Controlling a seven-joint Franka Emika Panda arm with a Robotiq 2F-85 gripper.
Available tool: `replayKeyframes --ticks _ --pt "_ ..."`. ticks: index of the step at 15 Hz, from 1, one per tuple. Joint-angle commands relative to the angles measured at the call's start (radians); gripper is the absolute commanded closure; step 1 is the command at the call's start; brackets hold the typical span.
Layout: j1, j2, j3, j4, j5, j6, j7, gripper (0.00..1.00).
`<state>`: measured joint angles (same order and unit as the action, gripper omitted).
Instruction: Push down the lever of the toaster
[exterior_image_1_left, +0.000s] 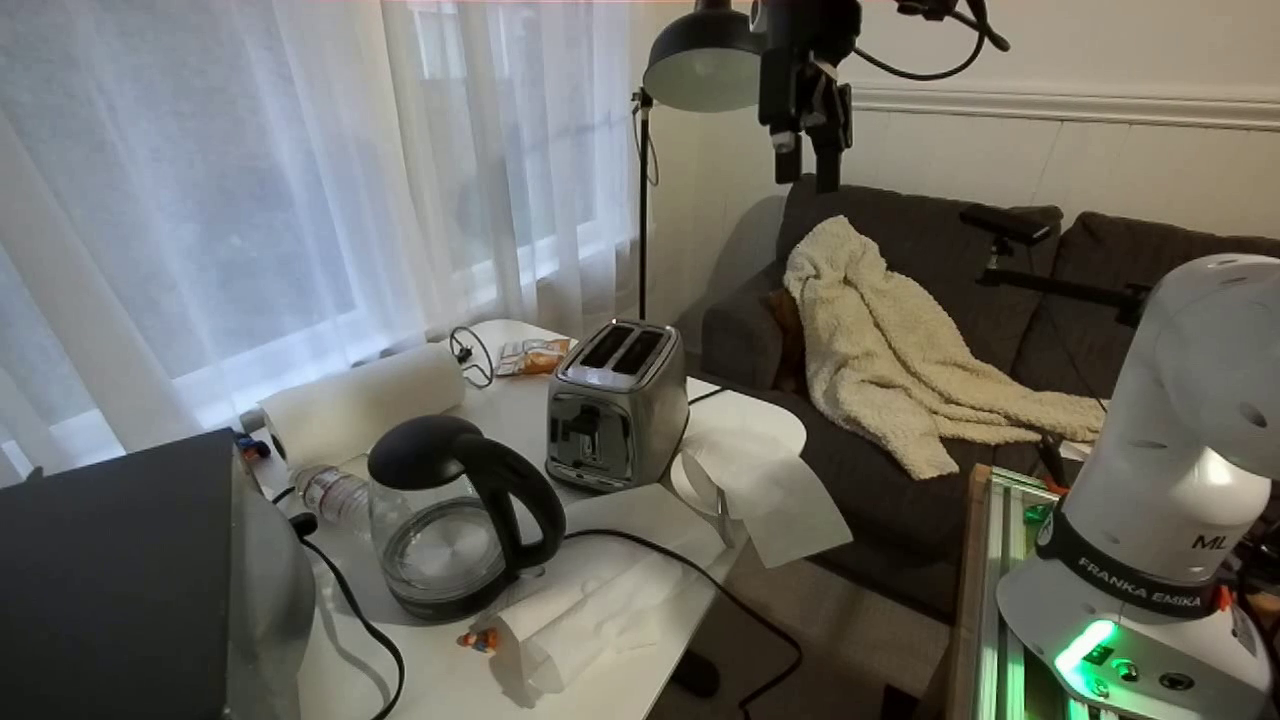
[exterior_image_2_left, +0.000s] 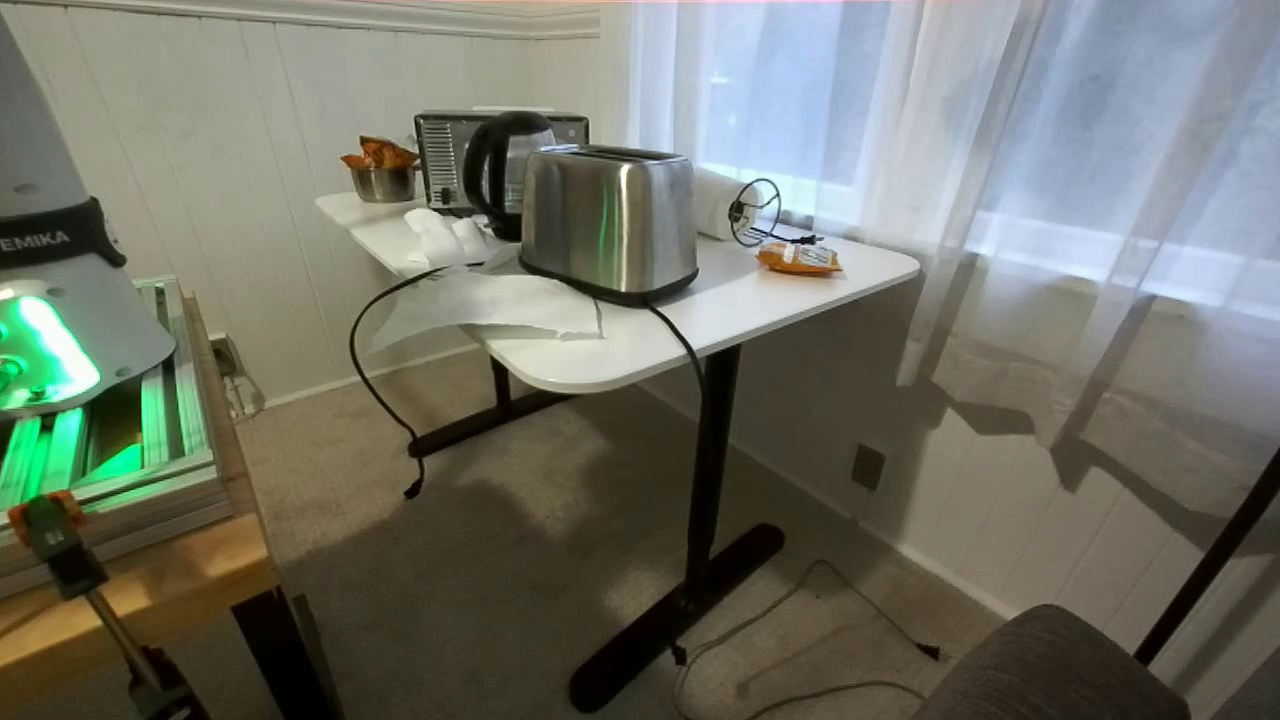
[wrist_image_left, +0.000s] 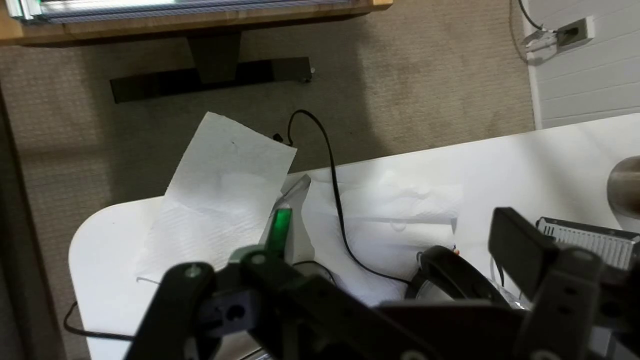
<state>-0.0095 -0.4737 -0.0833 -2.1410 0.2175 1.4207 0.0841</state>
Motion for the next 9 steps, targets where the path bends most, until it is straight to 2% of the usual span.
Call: replayKeyframes --ticks 1,5,9 --pt "-0.021 0.002 0.016 0.004 0.005 -0.005 -0.007 0.00" --pt "-0.021 0.002 0.016 0.004 0.005 -0.005 -0.007 0.00" --pt "-0.024 0.052 0.082 0.032 0.003 0.069 0.118 0.00"
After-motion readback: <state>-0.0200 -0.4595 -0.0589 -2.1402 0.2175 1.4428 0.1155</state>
